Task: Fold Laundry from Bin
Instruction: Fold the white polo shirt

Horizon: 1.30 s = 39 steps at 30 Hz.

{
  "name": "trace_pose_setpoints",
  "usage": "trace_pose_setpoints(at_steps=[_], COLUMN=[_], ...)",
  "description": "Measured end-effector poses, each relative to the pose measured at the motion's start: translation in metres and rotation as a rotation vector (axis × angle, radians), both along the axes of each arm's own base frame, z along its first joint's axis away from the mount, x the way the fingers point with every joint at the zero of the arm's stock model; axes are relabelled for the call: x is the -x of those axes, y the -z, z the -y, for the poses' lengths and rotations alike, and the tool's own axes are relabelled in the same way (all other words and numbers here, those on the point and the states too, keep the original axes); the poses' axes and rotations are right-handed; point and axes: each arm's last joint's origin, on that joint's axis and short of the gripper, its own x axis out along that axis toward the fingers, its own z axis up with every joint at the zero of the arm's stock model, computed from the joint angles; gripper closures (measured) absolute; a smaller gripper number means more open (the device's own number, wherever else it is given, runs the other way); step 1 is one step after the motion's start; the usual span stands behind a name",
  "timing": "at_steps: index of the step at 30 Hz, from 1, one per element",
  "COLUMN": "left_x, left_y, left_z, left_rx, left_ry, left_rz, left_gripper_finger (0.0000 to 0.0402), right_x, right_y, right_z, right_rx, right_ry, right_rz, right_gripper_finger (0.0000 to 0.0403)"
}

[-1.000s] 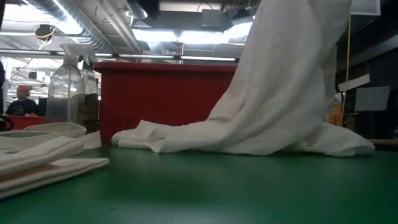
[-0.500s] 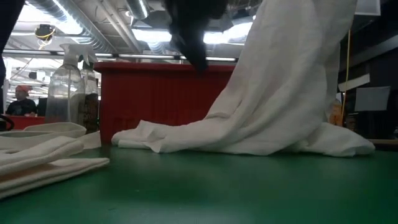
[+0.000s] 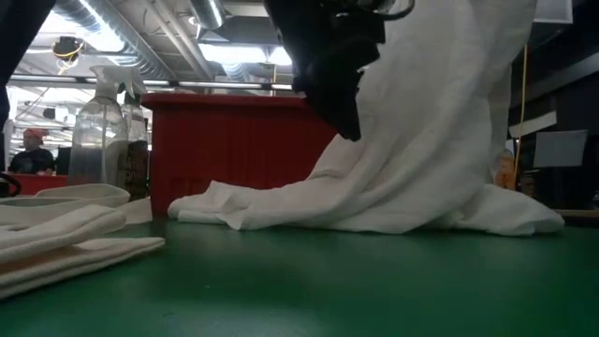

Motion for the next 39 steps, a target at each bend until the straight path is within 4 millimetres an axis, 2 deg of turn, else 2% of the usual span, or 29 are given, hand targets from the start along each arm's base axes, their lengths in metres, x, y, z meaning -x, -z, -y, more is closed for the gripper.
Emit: trace_pose_setpoints(at_steps=[16, 28, 39], left_x=[-0.010, -0.004, -0.003], left_y=[0.030, 0.032, 0.032], left_z=[-0.004, -0.011, -0.015], left_rx=[-0.057, -0.124, -0.127], left_ry=[-0.144, -0.248, -0.261], left_rz=[0.009, -0.013, -0.018], left_gripper_finger=[0.0273, 0.0273, 0.0273], right_x=[0.000, 0.000, 0.000], right_y=[0.000, 0.000, 0.000], right_z=[0.000, 0.000, 0.000], right_rx=[0.002, 0.002, 0.002], right_ry=[-0.002, -0.002, -0.002], right_rz=[-0.002, -0.002, -0.001], right_gripper_finger=[0.0402, 0.0402, 0.0402])
